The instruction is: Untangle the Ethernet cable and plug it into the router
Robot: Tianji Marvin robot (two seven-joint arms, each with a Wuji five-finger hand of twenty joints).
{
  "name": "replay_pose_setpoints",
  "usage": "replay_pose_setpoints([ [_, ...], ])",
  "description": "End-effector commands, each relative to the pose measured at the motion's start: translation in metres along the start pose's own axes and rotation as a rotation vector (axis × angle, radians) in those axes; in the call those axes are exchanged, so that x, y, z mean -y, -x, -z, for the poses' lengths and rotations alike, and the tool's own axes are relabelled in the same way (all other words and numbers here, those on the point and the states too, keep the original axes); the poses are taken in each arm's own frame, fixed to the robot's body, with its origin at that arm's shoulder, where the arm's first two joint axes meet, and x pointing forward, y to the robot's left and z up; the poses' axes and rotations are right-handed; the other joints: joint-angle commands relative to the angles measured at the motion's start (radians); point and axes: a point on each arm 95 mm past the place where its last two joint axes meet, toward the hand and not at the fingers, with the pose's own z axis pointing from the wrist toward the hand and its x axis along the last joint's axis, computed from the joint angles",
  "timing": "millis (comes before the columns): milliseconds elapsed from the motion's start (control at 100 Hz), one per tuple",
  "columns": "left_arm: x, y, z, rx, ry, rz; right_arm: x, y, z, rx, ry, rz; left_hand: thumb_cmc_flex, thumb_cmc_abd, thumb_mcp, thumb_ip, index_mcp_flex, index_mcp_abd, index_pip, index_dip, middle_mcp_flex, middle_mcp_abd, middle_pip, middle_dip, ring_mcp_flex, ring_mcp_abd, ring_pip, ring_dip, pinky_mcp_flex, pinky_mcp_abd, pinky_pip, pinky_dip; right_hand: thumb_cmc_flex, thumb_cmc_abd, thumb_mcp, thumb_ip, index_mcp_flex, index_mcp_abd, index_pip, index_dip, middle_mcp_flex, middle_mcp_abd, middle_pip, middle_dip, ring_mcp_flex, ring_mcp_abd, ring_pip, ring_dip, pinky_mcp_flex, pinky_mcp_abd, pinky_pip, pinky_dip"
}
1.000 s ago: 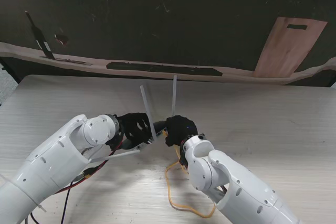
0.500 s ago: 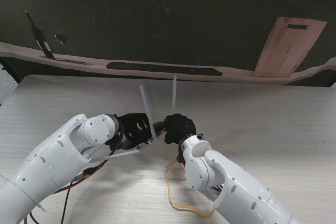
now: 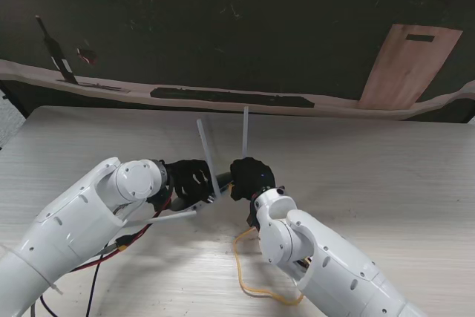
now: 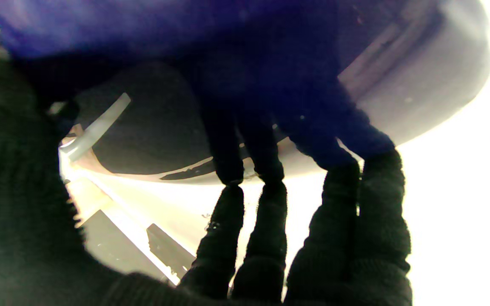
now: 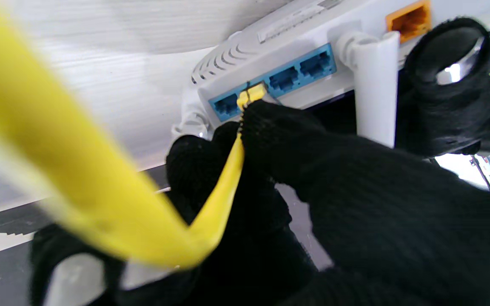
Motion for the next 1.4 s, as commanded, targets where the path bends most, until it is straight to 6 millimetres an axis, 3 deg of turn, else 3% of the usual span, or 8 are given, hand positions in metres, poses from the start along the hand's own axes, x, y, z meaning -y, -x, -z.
replay_pose_setpoints([
  [0, -0.041, 0.02, -0.008, 0.054, 0.117, 0.034, 0.006, -0.005, 0.0, -0.012, -0.019, -0.015, 0.54, 0.243, 0.899, 0.186, 0.139, -0.033, 0.122, 0.055, 0.119, 0.003, 0.093, 0.038, 0.144, -0.079, 0.302, 0.069, 0.062, -0.051, 0.264, 0.091, 0.075, -0.001, 0.107, 0.041, 0.029, -0.027, -0.011, 0.007, 0.161, 0.114, 0.158, 0.03, -0.01, -0.174, 0.091, 0.051, 0.034, -0.235, 0.231, 0.0],
  [540, -0.043, 0.018, -0.009, 0.051, 0.12, 0.062, 0.018, -0.009, -0.013, 0.014, 0.024, -0.067, 0.551, 0.21, 0.92, 0.165, 0.144, -0.021, 0.125, 0.055, 0.124, 0.021, 0.099, 0.04, 0.163, -0.098, 0.301, 0.068, 0.082, -0.076, 0.261, 0.069, 0.089, -0.093, 0.229, 0.136, 0.085, -0.076, 0.012, 0.097, 0.161, 0.112, 0.241, 0.04, -0.008, -0.231, 0.131, 0.081, 0.045, -0.283, 0.231, 0.073],
  [810, -0.043, 0.02, -0.009, 0.05, 0.121, 0.058, 0.028, -0.011, -0.016, 0.035, 0.008, -0.081, 0.556, 0.199, 0.94, 0.138, 0.145, -0.019, 0.129, 0.057, 0.126, 0.02, 0.101, 0.042, 0.165, -0.105, 0.298, 0.065, 0.092, -0.087, 0.251, 0.052, 0.09, -0.086, 0.234, 0.151, 0.087, -0.081, 0.012, 0.112, 0.161, 0.114, 0.25, 0.031, -0.007, -0.238, 0.135, 0.083, 0.046, -0.29, 0.231, 0.083],
  [900, -0.043, 0.02, -0.009, 0.052, 0.12, 0.059, 0.03, -0.011, -0.016, 0.039, -0.004, -0.078, 0.553, 0.205, 0.939, 0.133, 0.142, -0.021, 0.127, 0.057, 0.123, 0.019, 0.1, 0.041, 0.159, -0.099, 0.298, 0.067, 0.086, -0.087, 0.248, 0.05, 0.07, 0.0, 0.175, 0.143, 0.044, -0.069, -0.025, 0.123, 0.16, 0.102, 0.214, 0.021, -0.007, -0.226, 0.112, 0.07, 0.042, -0.286, 0.231, 0.067],
  [960, -0.043, 0.02, -0.009, 0.055, 0.116, 0.058, 0.03, -0.009, -0.014, 0.044, -0.012, -0.075, 0.552, 0.208, 0.936, 0.134, 0.142, -0.021, 0.128, 0.057, 0.122, 0.018, 0.099, 0.041, 0.154, -0.097, 0.297, 0.068, 0.083, -0.084, 0.25, 0.053, 0.06, 0.045, 0.132, 0.108, 0.009, -0.052, -0.052, 0.113, 0.137, 0.104, 0.171, 0.006, -0.009, -0.177, 0.063, 0.038, 0.031, -0.227, 0.197, 0.013],
  [1130, -0.043, 0.021, -0.009, 0.071, 0.092, 0.047, 0.023, -0.001, -0.007, 0.036, -0.015, -0.049, 0.55, 0.215, 0.93, 0.138, 0.142, -0.023, 0.127, 0.057, 0.122, 0.017, 0.1, 0.041, 0.149, -0.092, 0.3, 0.071, 0.071, -0.077, 0.255, 0.064, -0.066, 0.048, -0.012, -0.012, -0.161, -0.078, -0.143, 0.036, -0.104, 0.133, 0.0, -0.084, -0.027, 0.072, -0.341, -0.212, -0.09, 0.195, -0.231, -0.205],
  [1220, -0.041, 0.02, -0.009, 0.079, 0.075, 0.036, 0.017, 0.002, -0.002, 0.034, -0.014, -0.052, 0.548, 0.217, 0.927, 0.142, 0.141, -0.02, 0.126, 0.056, 0.12, 0.018, 0.1, 0.041, 0.147, -0.09, 0.301, 0.071, 0.067, -0.072, 0.257, 0.069, -0.149, 0.124, -0.074, 0.017, -0.191, -0.084, -0.231, 0.046, -0.191, 0.141, -0.093, -0.118, -0.054, 0.128, -0.549, -0.339, -0.253, 0.207, -0.343, -0.287],
  [1390, -0.036, 0.018, -0.006, 0.103, 0.025, -0.027, 0.011, 0.003, 0.005, 0.044, -0.021, -0.088, 0.542, 0.221, 0.919, 0.154, 0.137, -0.02, 0.125, 0.055, 0.118, 0.017, 0.1, 0.041, 0.142, -0.084, 0.302, 0.073, 0.062, -0.067, 0.26, 0.078, -0.195, 0.192, -0.11, 0.112, -0.238, -0.08, -0.295, 0.119, -0.274, 0.153, -0.189, -0.136, -0.146, 0.166, -0.701, -0.351, -0.389, 0.207, -0.48, -0.283],
])
